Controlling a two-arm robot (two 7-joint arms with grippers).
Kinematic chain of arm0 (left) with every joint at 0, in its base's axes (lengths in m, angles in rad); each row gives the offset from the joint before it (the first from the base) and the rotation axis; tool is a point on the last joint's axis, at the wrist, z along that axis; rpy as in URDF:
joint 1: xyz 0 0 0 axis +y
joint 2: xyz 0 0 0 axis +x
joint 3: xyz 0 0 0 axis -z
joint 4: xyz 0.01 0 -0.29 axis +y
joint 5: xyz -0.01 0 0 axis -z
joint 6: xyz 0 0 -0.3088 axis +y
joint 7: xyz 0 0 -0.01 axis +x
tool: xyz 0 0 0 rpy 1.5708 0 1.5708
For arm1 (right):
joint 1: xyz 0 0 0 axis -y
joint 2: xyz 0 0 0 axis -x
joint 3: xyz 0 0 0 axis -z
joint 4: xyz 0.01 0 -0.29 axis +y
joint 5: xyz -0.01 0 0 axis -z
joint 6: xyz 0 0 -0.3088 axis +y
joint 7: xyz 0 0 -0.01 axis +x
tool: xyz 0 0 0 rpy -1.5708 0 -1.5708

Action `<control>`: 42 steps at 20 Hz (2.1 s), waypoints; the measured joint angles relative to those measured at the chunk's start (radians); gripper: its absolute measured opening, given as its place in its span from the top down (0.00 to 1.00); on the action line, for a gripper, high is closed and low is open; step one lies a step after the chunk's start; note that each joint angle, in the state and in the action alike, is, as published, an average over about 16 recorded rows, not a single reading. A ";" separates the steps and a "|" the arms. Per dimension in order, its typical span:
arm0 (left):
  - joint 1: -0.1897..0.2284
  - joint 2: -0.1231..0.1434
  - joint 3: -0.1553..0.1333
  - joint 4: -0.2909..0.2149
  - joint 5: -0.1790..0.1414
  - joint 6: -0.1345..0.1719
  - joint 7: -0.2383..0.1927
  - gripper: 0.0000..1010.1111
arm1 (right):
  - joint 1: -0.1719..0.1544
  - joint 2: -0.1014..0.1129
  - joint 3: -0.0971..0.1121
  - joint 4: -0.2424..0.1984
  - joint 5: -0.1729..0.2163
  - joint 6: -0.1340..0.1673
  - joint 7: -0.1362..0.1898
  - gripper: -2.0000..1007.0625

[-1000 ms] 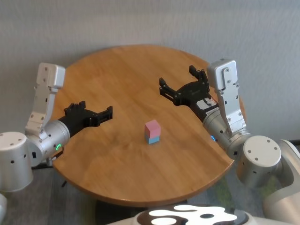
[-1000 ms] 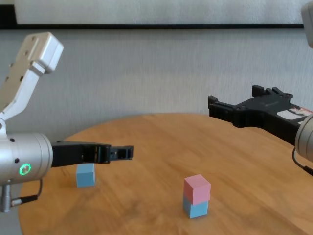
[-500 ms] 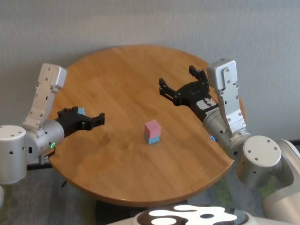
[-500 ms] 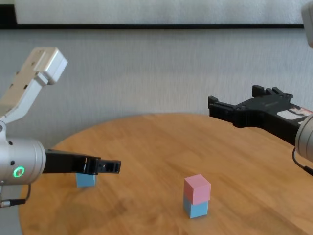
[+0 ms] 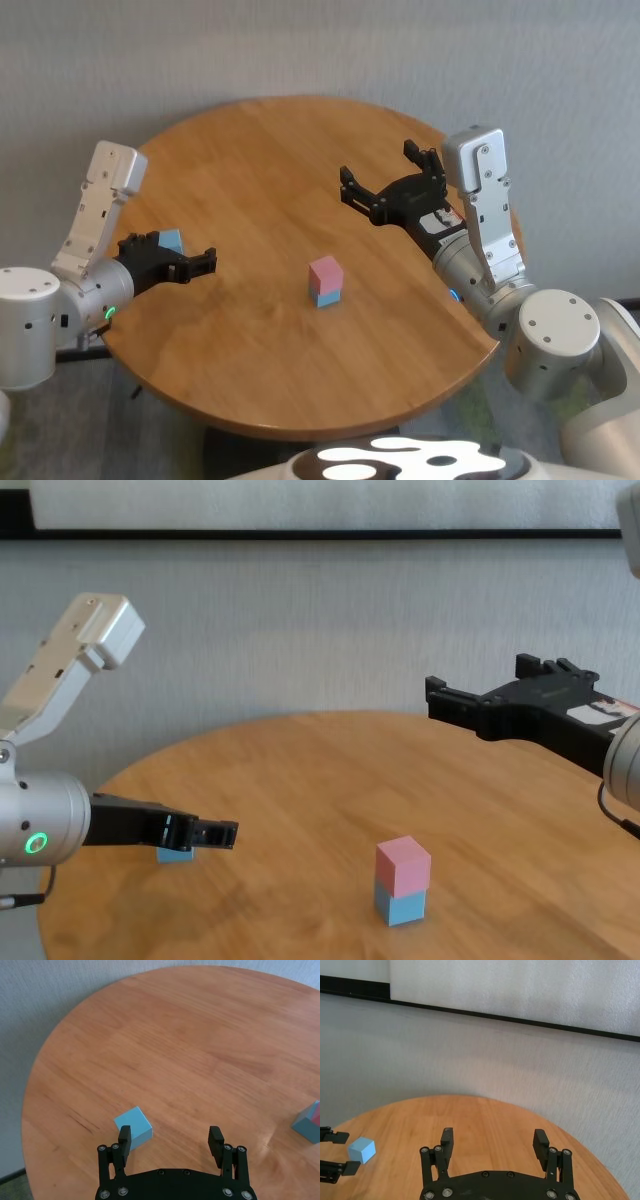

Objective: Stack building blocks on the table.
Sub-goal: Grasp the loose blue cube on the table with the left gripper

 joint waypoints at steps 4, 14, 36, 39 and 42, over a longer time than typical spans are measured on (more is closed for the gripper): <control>-0.011 -0.003 0.003 0.027 0.014 -0.011 -0.012 0.01 | 0.000 0.000 0.000 0.000 0.000 0.000 0.000 0.00; -0.022 -0.024 -0.013 0.080 0.034 -0.048 -0.016 0.01 | 0.000 0.000 0.000 0.000 0.000 0.000 0.000 0.00; -0.054 -0.056 -0.050 0.162 0.095 -0.077 -0.022 0.01 | 0.000 0.000 0.000 0.000 0.000 0.000 0.000 0.00; -0.067 -0.059 -0.053 0.182 0.103 -0.083 -0.029 0.01 | 0.000 0.000 0.000 0.000 0.000 0.000 0.000 0.00; -0.079 -0.064 -0.056 0.202 0.110 -0.089 -0.036 0.01 | 0.000 0.000 0.000 0.000 0.000 0.000 0.000 0.00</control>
